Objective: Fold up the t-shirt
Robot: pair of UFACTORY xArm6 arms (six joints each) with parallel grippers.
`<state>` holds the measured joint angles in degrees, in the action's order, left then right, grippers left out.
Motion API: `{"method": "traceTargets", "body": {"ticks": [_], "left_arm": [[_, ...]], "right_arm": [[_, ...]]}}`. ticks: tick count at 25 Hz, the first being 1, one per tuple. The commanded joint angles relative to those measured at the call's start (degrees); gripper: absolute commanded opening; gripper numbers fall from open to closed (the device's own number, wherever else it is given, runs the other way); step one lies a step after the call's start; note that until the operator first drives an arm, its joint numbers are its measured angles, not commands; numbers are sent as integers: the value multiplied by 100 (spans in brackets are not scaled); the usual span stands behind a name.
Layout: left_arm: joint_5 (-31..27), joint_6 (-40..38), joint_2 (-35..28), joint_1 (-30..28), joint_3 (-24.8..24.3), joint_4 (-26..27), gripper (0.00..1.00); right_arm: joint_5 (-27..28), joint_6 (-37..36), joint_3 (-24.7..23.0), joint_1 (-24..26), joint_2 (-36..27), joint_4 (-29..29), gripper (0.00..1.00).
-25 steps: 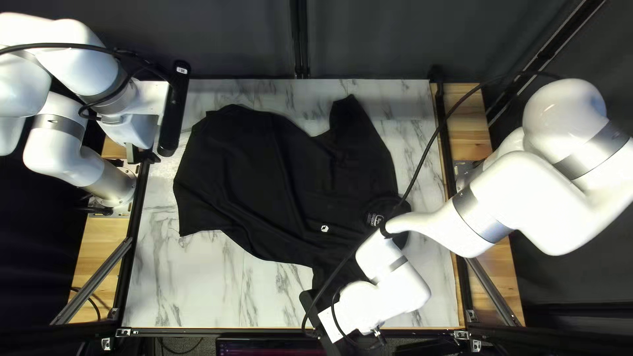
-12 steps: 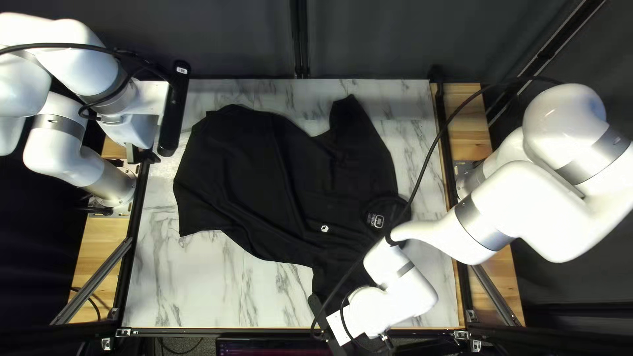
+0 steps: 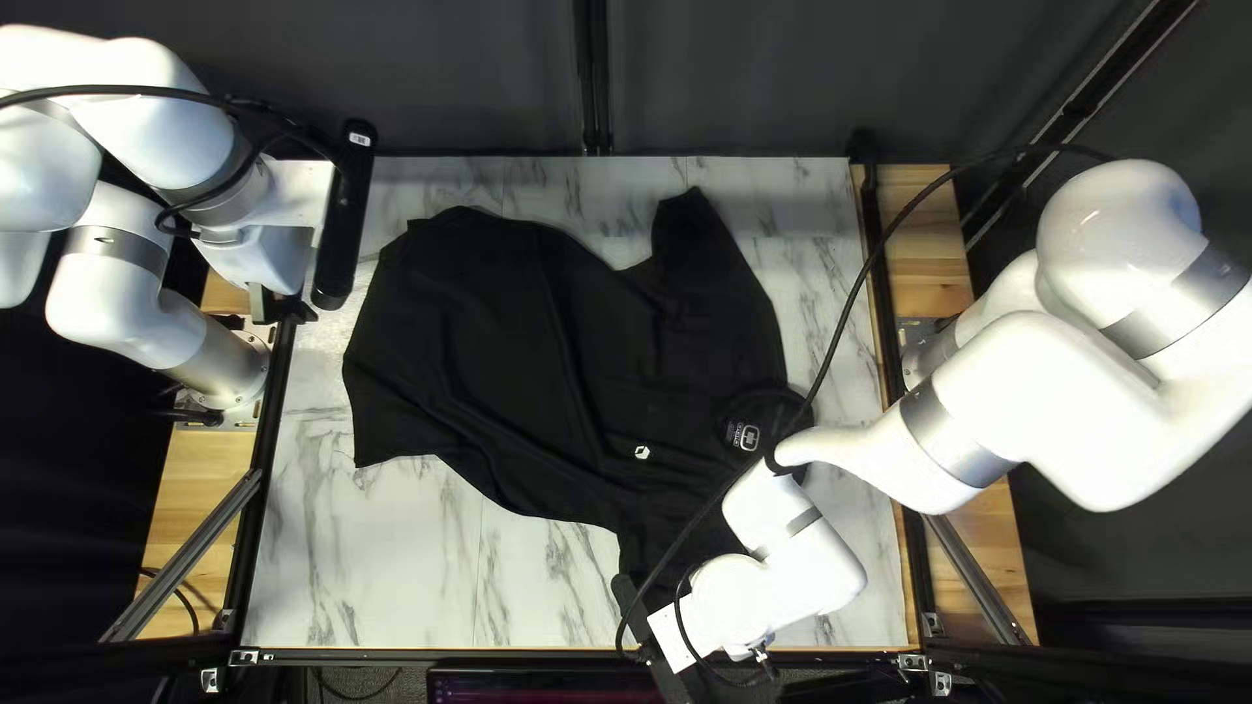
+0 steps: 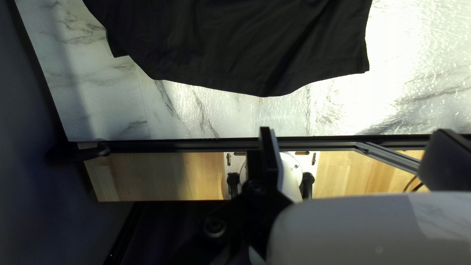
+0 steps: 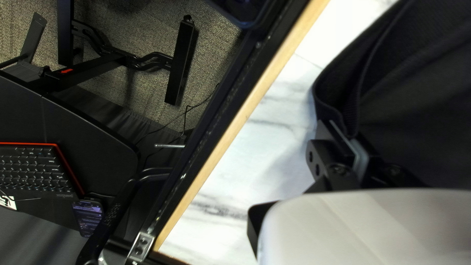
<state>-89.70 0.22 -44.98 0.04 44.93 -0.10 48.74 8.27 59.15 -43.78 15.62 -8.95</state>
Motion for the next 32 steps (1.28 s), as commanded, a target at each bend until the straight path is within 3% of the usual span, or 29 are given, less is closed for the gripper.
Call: {"method": "traceTargets", "body": {"ticks": [1, 7, 8, 9, 10, 18, 23, 25, 26, 31, 32], "left_arm": [[0, 0, 0, 0, 0, 0, 100], [0, 0, 0, 0, 0, 0, 100], [0, 0, 0, 0, 0, 0, 100], [0, 0, 0, 0, 0, 0, 100], [0, 0, 0, 0, 0, 0, 100], [0, 0, 0, 0, 0, 0, 100], [0, 0, 0, 0, 0, 0, 100], [0, 0, 0, 0, 0, 0, 100], [0, 0, 0, 0, 0, 0, 100], [0, 0, 0, 0, 0, 0, 100], [0, 0, 0, 0, 0, 0, 100]], "right_arm": [[180, 180, 46, -125, -68, -44, 0], [272, 368, -30, -262, -211, -136, 0], [267, 369, -45, -256, -230, -143, 14], [254, 370, -70, -245, -258, -148, 89], [240, 372, -108, -227, -298, -145, 98], [367, 285, -961, 404, -1439, 266, 100], [629, -242, -2031, 1561, -2838, 678, 100], [791, -737, -2465, 2318, -3540, 810, 100], [913, -1181, -2646, 2942, -3932, 891, 100], [680, -2734, -2804, 4830, -4318, 800, 100], [680, -2734, -2804, 4830, -4318, 800, 100]]}}
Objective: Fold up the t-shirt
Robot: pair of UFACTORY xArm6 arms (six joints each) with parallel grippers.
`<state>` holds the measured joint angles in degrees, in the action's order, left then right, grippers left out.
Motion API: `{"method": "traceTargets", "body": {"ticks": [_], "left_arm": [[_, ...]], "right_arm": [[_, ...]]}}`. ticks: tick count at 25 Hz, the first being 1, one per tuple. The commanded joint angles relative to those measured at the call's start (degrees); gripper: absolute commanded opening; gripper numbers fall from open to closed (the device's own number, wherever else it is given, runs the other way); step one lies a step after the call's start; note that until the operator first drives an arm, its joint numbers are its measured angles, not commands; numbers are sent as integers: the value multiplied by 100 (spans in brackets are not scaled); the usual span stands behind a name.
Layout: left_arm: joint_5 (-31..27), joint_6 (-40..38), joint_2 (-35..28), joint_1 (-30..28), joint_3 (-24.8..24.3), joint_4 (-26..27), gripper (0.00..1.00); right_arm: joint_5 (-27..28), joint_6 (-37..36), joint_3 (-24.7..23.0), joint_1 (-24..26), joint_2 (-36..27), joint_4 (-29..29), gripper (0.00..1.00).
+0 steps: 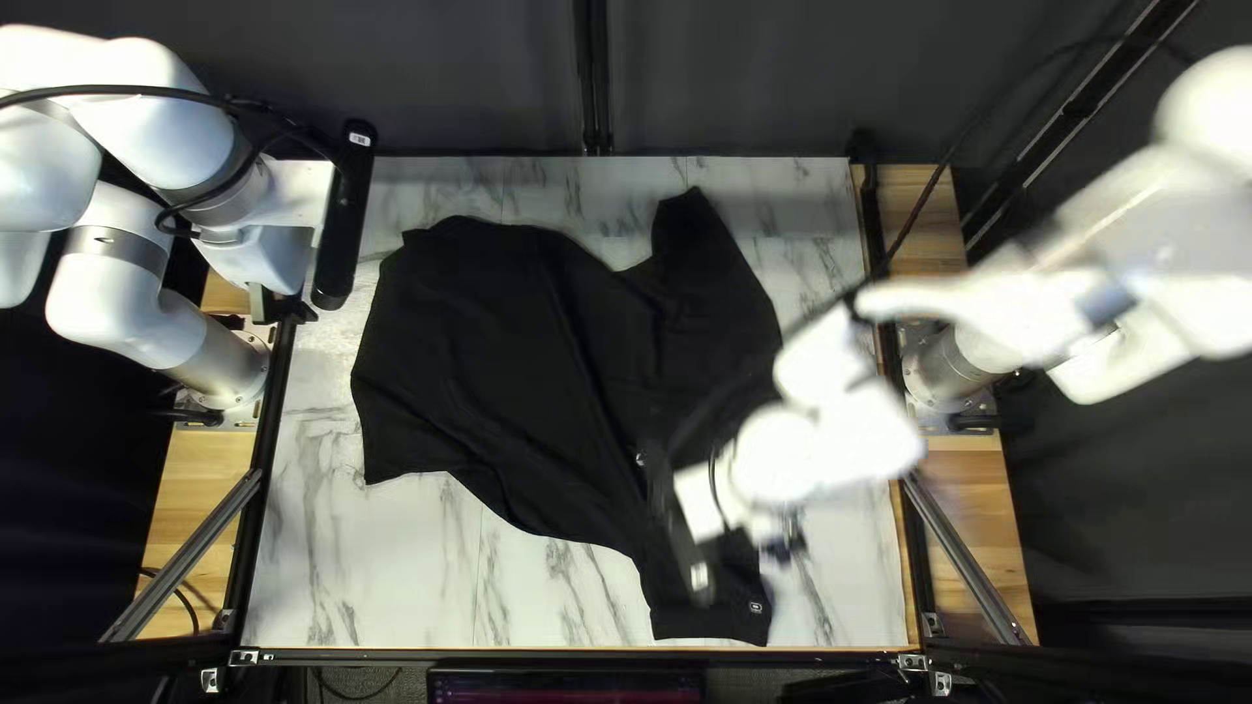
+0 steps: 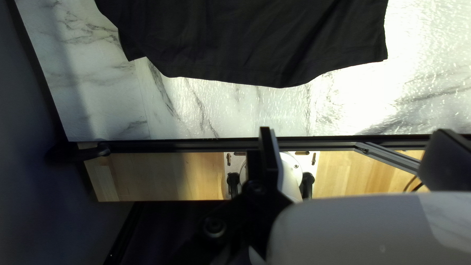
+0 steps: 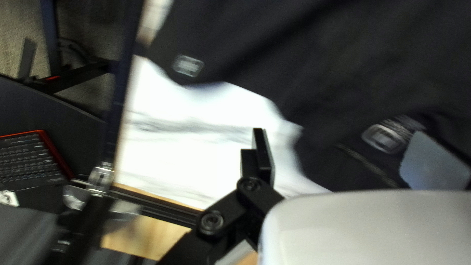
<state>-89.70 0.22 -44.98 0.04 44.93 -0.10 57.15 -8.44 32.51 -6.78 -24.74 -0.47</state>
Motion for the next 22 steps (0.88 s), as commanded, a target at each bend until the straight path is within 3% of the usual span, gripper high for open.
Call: {"method": "traceTargets", "body": {"ticks": [1, 9, 11, 13, 19, 22], "left_arm": [[0, 0, 0, 0, 0, 0, 100], [0, 0, 0, 0, 0, 0, 100], [0, 0, 0, 0, 0, 0, 100], [0, 0, 0, 0, 0, 0, 100], [0, 0, 0, 0, 0, 0, 100], [0, 0, 0, 0, 0, 0, 100]], "right_arm": [[-160, -1064, -140, 1129, -281, -48, 100], [-160, -1064, -140, 1129, -281, -48, 100], [-263, -1098, -8, 918, 85, -30, 100], [-340, -1417, 165, 1176, 485, 25, 100], [-943, -2148, 323, 2568, 1313, 323, 100], [-943, -2148, 323, 2568, 1313, 323, 100]]}}
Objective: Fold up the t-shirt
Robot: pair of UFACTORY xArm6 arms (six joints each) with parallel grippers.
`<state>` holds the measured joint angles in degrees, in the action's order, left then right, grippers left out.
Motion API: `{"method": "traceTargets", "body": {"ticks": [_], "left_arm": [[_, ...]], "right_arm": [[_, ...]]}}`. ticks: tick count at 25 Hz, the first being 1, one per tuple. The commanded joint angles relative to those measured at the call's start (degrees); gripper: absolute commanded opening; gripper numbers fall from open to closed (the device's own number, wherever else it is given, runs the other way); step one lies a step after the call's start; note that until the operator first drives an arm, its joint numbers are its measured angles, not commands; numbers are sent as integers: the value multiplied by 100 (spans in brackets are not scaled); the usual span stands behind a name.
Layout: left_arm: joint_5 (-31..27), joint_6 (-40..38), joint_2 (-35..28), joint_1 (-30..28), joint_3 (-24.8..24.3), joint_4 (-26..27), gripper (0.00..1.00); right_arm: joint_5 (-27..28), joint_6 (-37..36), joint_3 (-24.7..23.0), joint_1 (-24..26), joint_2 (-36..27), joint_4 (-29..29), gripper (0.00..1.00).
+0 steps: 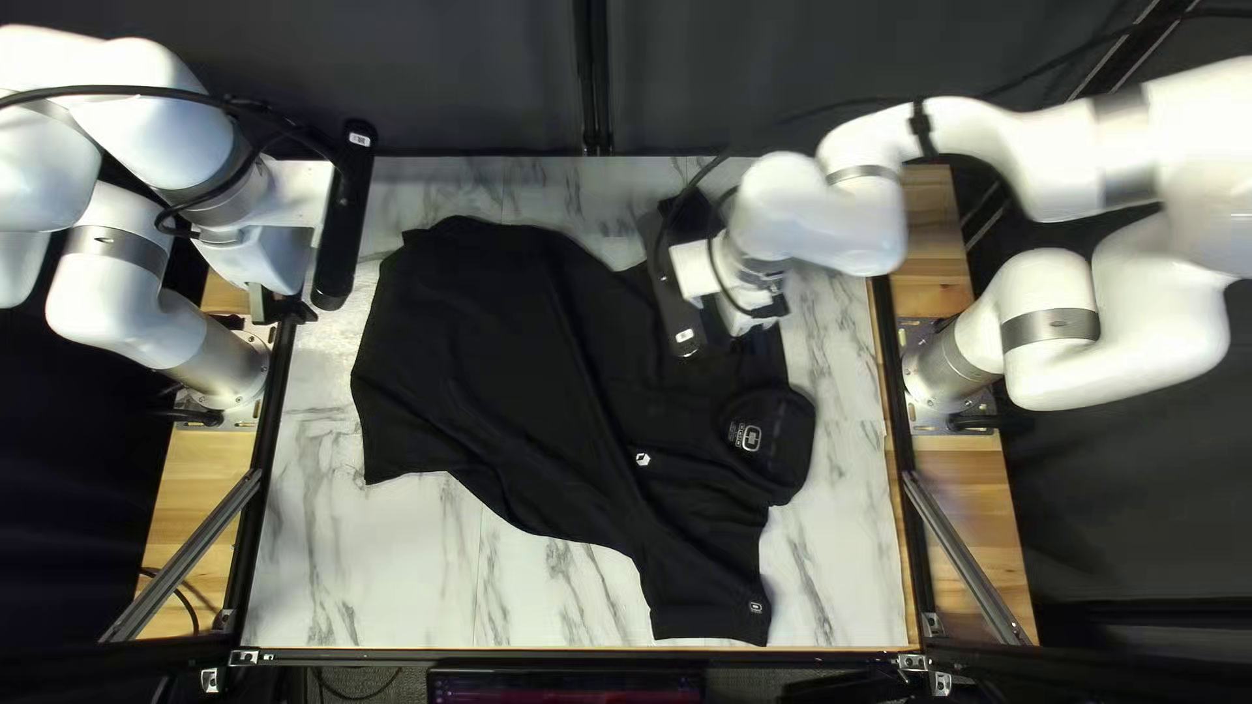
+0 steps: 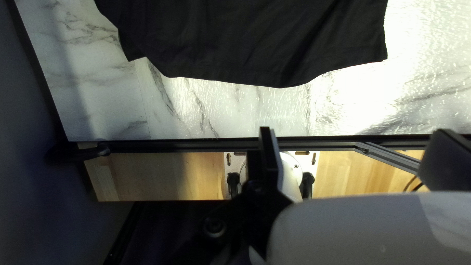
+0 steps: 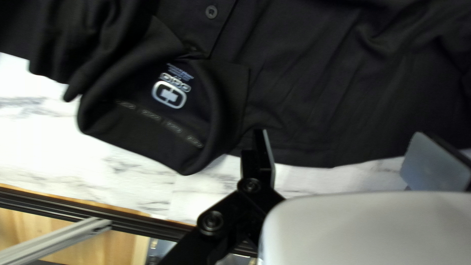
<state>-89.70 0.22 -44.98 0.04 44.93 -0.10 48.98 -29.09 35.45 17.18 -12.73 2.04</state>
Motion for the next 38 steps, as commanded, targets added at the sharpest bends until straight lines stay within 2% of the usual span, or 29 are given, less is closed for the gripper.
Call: {"method": "traceTargets", "body": {"ticks": [1, 6, 10, 12, 13, 20, 25, 28, 38], "left_arm": [[0, 0, 0, 0, 0, 0, 100], [0, 0, 0, 0, 0, 0, 100], [0, 0, 0, 0, 0, 0, 100], [0, 0, 0, 0, 0, 0, 100], [0, 0, 0, 0, 0, 0, 100], [0, 0, 0, 0, 0, 0, 100], [0, 0, 0, 0, 0, 0, 100], [0, 0, 0, 0, 0, 0, 100], [0, 0, 0, 0, 0, 0, 100]], "right_arm": [[-126, -82, 29, 171, 112, 73, 100], [-242, -315, 32, 252, 218, -2, 100], [-586, -1163, 102, 992, 625, -430, 100], [-657, -1448, 200, 1386, 858, -709, 100], [-513, -1323, 344, 1526, 1010, -656, 100], [-513, -1323, 344, 1526, 1010, -656, 100], [-624, -2275, 832, 1753, 1734, -846, 100], [-655, -2517, 1016, 1879, 1958, -873, 100], [-708, -2346, 1231, 2127, 2241, -706, 100]]}}
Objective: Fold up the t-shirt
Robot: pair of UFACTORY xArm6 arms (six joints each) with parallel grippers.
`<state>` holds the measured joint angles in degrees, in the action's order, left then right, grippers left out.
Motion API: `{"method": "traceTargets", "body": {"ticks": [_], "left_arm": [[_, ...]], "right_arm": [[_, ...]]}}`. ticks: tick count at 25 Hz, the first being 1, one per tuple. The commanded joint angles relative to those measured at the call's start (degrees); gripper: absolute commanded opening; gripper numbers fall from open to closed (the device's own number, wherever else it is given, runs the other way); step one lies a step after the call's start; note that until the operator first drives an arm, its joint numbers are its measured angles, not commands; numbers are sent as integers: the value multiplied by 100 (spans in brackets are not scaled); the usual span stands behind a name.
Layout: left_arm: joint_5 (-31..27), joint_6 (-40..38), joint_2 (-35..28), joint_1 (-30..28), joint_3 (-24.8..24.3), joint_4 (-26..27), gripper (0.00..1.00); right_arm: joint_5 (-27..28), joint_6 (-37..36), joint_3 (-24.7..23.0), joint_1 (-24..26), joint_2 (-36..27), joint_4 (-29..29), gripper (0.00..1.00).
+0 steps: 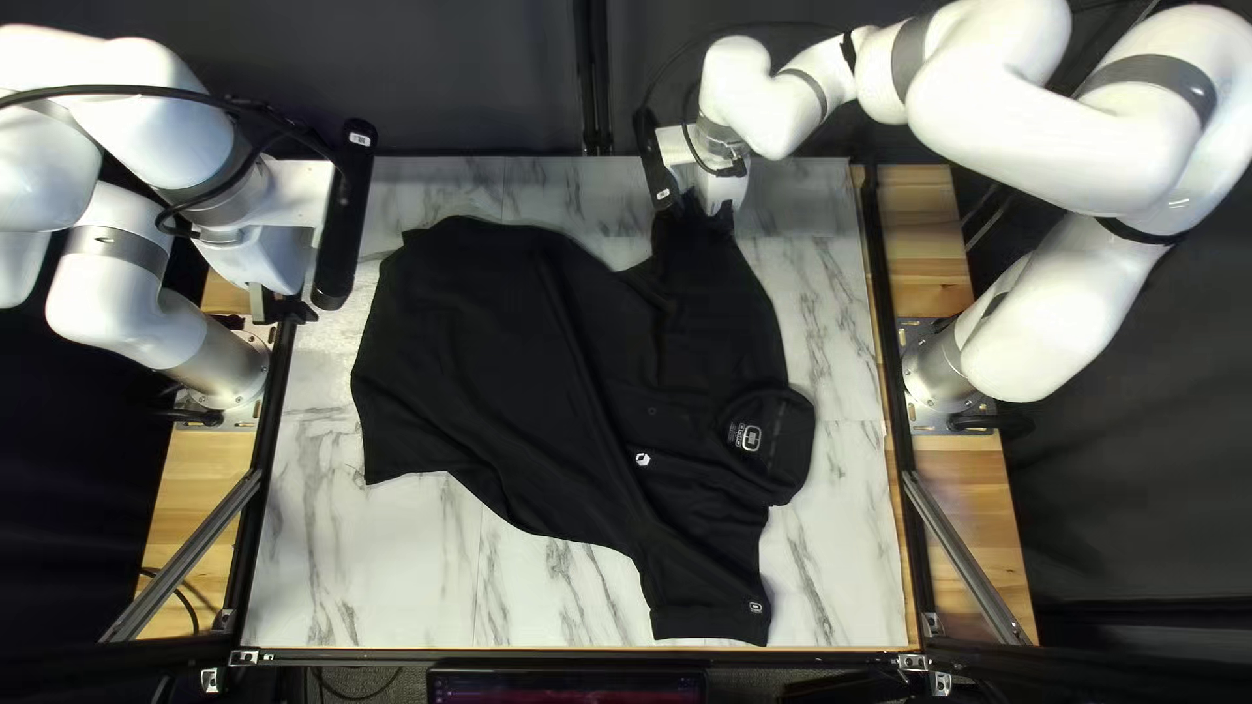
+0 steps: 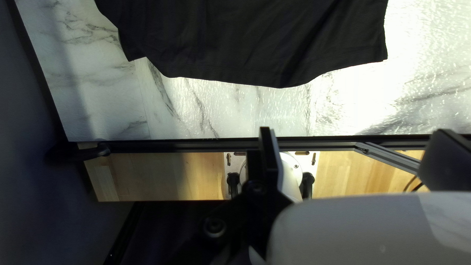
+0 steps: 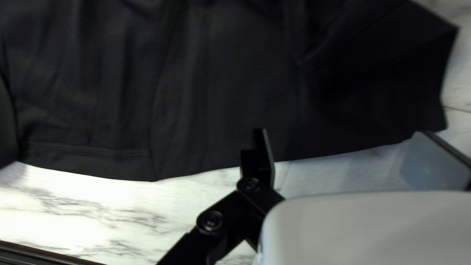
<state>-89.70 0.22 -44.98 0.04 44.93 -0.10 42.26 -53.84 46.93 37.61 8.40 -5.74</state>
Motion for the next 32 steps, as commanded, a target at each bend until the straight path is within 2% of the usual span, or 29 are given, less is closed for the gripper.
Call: {"method": "traceTargets", "body": {"ticks": [1, 8, 23, 29, 31, 32], "left_arm": [[0, 0, 0, 0, 0, 0, 100], [0, 0, 0, 0, 0, 0, 100], [0, 0, 0, 0, 0, 0, 100], [0, 0, 0, 0, 0, 0, 100], [0, 0, 0, 0, 0, 0, 100], [0, 0, 0, 0, 0, 0, 100]], "right_arm": [[-40, 159, 96, 102, 151, 74, 100], [-28, 498, 150, 148, 177, 39, 98], [-70, 251, 388, 154, 552, -159, 95], [-79, 253, 473, 145, 681, -119, 79], [-72, 245, 486, 145, 696, -123, 66], [-65, 224, 498, 147, 708, -138, 64]]}}
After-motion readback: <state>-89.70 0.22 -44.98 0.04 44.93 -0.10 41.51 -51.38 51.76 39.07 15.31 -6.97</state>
